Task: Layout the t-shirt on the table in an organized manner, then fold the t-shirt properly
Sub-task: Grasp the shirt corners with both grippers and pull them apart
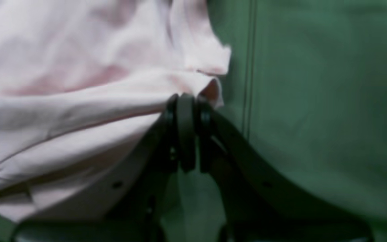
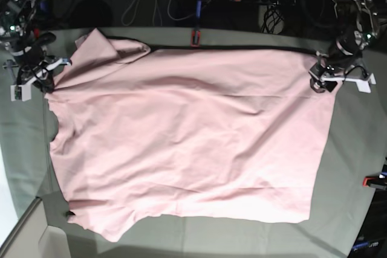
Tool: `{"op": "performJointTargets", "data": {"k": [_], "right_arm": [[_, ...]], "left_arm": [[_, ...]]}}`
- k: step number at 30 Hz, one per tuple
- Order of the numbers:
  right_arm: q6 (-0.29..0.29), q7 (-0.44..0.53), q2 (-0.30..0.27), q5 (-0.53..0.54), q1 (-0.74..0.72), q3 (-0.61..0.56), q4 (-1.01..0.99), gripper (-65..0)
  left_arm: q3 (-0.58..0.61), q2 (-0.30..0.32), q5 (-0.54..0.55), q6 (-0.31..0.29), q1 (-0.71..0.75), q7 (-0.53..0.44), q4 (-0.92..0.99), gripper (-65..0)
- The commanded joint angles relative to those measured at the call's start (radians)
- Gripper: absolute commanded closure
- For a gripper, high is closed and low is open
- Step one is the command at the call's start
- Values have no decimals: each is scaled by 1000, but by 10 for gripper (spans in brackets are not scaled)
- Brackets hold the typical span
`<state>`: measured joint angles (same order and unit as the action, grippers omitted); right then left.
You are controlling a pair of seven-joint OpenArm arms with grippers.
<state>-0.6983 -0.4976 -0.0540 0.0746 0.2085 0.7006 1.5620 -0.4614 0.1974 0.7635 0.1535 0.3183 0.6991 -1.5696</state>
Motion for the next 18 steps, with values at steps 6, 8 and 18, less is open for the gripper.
{"op": "performJointTargets", "data": {"k": [6, 8, 18], "right_arm": [[0, 21, -68, 11, -5, 12, 7, -218], [0, 21, -60, 17, -5, 89, 18, -273], [0, 21, 102, 17, 118, 221, 88, -315]], "left_arm": [[-6, 14, 11, -1, 20, -9, -41, -421], [-6, 14, 11, -1, 40, -9, -64, -421], [-72, 21, 3, -1, 97, -9, -113, -423]]}}
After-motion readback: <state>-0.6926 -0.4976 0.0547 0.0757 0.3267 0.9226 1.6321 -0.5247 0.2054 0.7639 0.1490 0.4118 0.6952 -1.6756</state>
